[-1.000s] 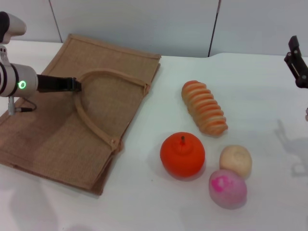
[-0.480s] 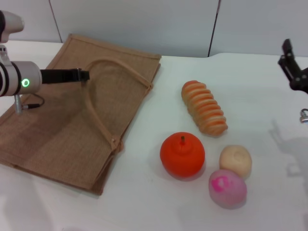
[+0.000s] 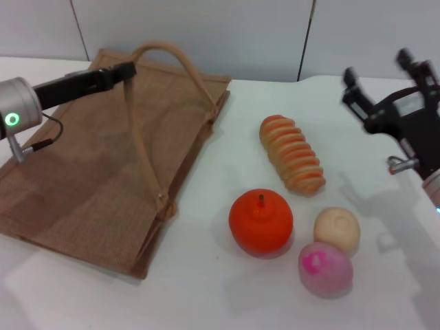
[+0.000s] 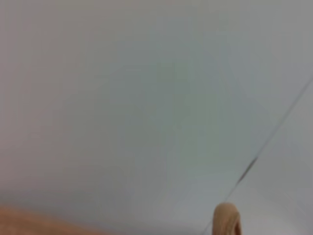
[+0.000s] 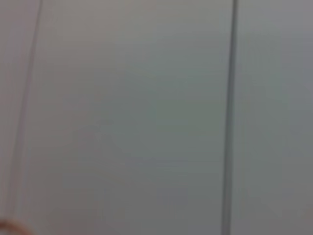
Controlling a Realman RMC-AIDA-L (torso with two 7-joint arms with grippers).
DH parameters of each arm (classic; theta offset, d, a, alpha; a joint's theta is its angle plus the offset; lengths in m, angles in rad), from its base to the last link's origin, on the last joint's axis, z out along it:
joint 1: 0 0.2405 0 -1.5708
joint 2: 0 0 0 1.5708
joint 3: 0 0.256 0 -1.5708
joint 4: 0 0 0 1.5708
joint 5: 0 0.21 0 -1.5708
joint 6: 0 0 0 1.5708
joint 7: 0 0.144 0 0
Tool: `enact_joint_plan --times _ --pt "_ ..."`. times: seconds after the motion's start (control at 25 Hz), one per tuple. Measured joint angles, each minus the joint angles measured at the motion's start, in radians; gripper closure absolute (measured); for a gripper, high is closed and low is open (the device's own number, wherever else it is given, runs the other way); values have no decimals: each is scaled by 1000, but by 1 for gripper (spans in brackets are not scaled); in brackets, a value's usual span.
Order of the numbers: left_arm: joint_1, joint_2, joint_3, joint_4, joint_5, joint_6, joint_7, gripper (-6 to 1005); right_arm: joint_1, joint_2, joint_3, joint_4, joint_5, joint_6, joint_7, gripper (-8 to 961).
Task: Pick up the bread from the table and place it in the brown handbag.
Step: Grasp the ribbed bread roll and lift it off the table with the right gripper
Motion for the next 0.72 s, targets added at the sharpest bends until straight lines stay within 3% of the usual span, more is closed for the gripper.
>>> enact_joint_plan --times 0.2,0.24,0.4,0.6,0.72 --pt "43 1 0 0 -103 130 73 888 7 -119 5 -219 1 -303 0 121" --pt "49 1 0 0 -118 150 83 888 7 -119 5 -219 1 -303 0 121" --pt "66 1 -1 0 -155 218 107 888 20 -144 46 -295 -8 -514 0 123" --pt "79 1 -2 0 -186 263 116 889 47 -144 116 -338 -33 -760 -1 124" --pt "84 1 -2 0 -203 293 120 889 68 -139 130 -344 -34 -832 -3 125"
